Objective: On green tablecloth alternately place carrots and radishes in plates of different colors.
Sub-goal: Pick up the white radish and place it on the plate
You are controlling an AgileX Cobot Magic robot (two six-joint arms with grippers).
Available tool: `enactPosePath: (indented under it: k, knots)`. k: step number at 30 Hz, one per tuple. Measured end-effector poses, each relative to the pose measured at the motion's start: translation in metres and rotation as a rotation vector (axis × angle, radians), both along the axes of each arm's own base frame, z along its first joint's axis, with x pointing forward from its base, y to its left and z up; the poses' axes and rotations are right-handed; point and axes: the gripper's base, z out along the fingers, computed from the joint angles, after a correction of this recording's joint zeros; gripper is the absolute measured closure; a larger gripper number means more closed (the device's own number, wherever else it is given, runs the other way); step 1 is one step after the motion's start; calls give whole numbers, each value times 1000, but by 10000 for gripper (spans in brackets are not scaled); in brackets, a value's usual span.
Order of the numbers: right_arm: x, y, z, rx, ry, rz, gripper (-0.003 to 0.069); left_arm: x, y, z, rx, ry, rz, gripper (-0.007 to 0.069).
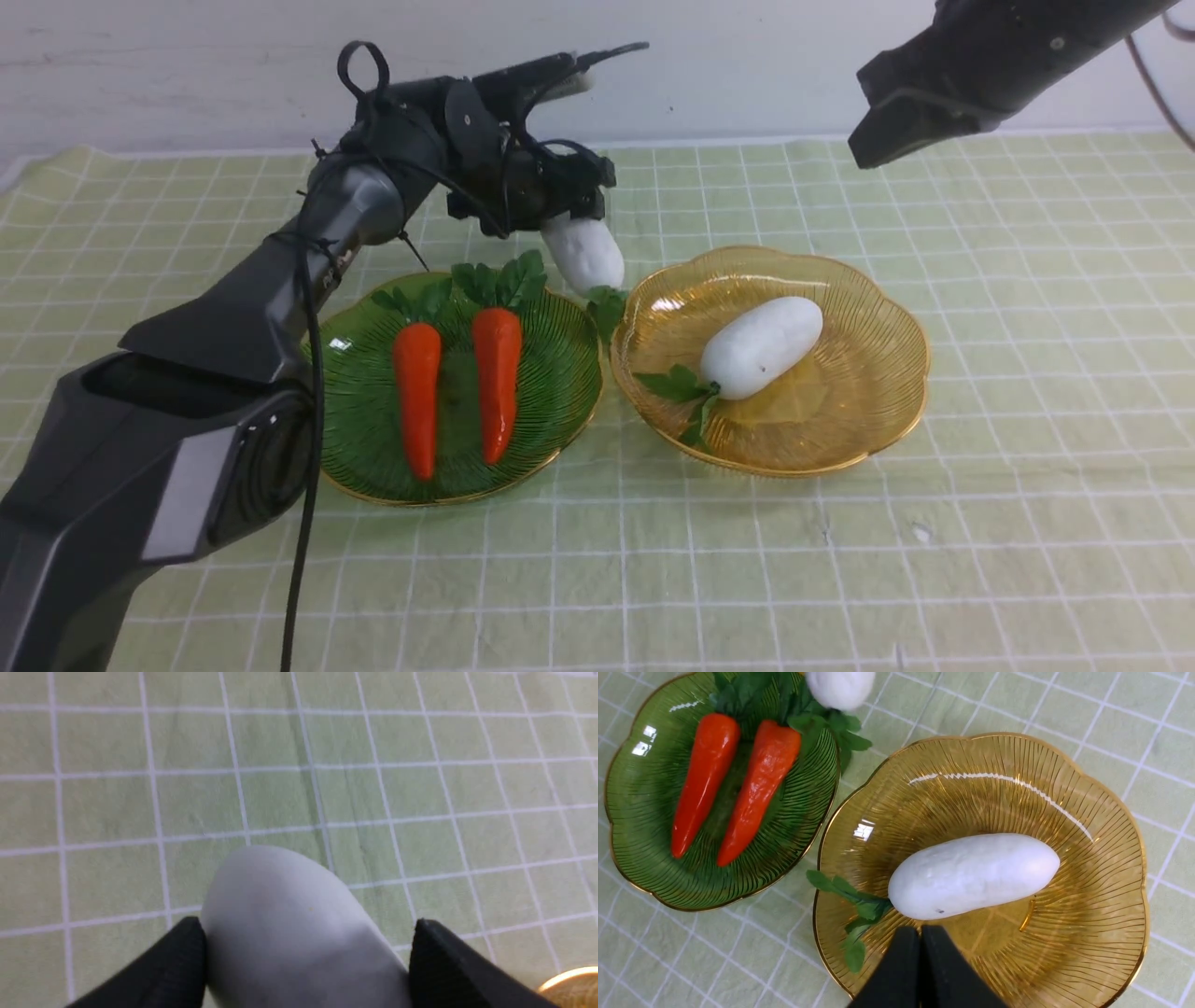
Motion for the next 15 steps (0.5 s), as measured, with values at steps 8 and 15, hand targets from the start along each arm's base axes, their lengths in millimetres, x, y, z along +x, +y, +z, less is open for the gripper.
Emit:
enactPosePath:
  k: [8, 15]
  knots:
    - [-15, -9, 23, -32, -43, -71, 673, -56, -32, 80, -65, 46, -303, 126]
    - [-48, -21, 62, -75, -141, -133, 673, -81, -103, 56, -6, 34, -595, 129]
